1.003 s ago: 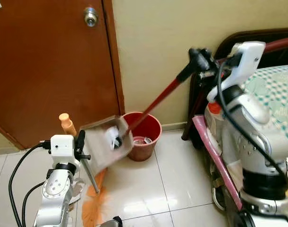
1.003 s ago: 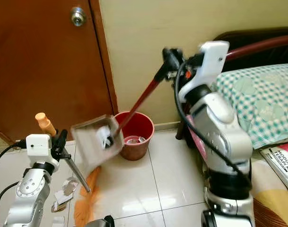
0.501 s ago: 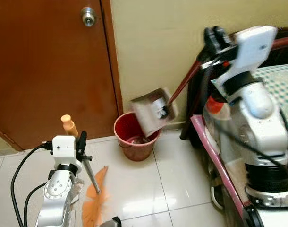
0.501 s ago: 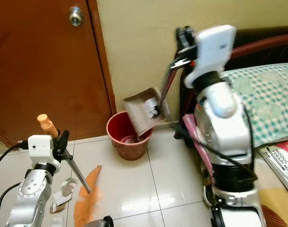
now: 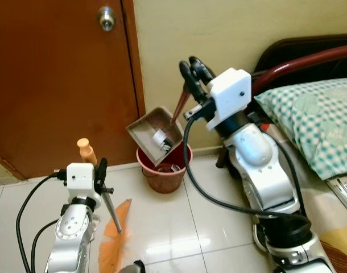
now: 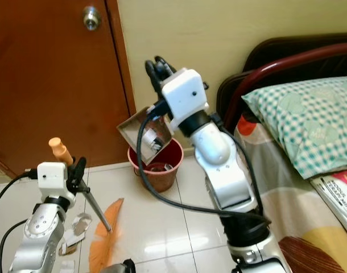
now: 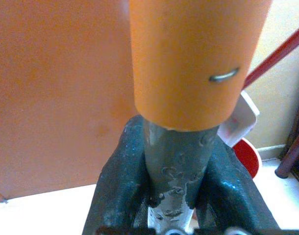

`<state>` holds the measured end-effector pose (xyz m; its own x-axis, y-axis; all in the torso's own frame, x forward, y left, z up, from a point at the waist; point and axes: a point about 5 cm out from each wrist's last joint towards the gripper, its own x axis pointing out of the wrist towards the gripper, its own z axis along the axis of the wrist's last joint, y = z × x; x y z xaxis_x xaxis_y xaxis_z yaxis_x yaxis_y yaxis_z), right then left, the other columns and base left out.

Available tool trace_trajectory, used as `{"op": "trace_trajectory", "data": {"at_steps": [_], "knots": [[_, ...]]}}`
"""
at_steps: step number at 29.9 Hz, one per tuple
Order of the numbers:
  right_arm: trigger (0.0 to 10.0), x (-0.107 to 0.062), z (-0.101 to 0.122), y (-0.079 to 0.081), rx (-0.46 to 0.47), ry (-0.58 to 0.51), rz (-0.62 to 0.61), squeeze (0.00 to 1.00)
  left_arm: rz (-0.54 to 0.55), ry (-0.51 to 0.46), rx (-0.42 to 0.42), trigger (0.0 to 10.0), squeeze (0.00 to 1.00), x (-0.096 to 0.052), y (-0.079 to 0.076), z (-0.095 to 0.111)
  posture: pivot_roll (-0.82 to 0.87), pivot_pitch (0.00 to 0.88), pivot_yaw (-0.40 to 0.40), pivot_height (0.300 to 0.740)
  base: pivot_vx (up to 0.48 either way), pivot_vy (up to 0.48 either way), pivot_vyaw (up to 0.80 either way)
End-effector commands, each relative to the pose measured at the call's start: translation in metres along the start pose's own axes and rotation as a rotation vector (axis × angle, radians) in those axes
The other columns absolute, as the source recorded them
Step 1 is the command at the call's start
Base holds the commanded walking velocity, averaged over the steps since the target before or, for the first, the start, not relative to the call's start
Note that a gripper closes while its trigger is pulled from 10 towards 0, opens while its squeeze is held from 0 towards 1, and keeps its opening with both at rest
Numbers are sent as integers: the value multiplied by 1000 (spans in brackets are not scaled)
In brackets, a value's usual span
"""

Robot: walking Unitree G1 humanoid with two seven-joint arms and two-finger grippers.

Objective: Sweep floor

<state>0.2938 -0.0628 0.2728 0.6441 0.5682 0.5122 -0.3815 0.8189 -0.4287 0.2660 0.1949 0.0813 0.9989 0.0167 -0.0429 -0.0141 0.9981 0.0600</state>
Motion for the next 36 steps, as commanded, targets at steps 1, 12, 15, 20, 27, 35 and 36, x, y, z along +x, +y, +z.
{"op": "trace_trajectory", "data": {"at_steps": [1, 12, 15, 20, 27, 35, 36], "knots": [[10000, 8, 15, 2, -60, -93, 27, 0, 6, 29, 6, 10000, 0, -3, 1, -5, 31, 113, -3, 740, 0, 0, 0], [10000, 8, 18, -1, -138, -123, 8, 0, 12, 29, 4, 10000, 0, -5, 0, -6, 31, 117, -7, 740, 0, 0, 0], [10000, 8, 21, -22, -124, -116, -78, 0, 9, 25, 5, 10000, 0, -3, -1, -5, 31, 117, -7, 740, 0, 0, 0], [10000, 6, 20, -65, 16, -68, -263, 0, 8, 24, 7, 10000, 0, -3, 0, -5, 27, 116, -3, 740, 0, 0, 0], [10000, -14, 14, -111, -57, 4, -465, 0, 9, 24, 10, 10000, 0, -2, 1, -5, 23, 116, 1, 740, 0, 0, 0], [10000, -22, 13, -109, -186, 53, -491, 0, 5, 20, 9, 10000, 0, 1, 0, -4, 20, 110, 6, 740, 0, 0, 0], [10000, -22, 13, -109, -186, 53, -491, 0, 5, 20, 9, 10000, 0, 1, 0, -4, 20, 110, 6, 740, 0, 0, 0]]}}
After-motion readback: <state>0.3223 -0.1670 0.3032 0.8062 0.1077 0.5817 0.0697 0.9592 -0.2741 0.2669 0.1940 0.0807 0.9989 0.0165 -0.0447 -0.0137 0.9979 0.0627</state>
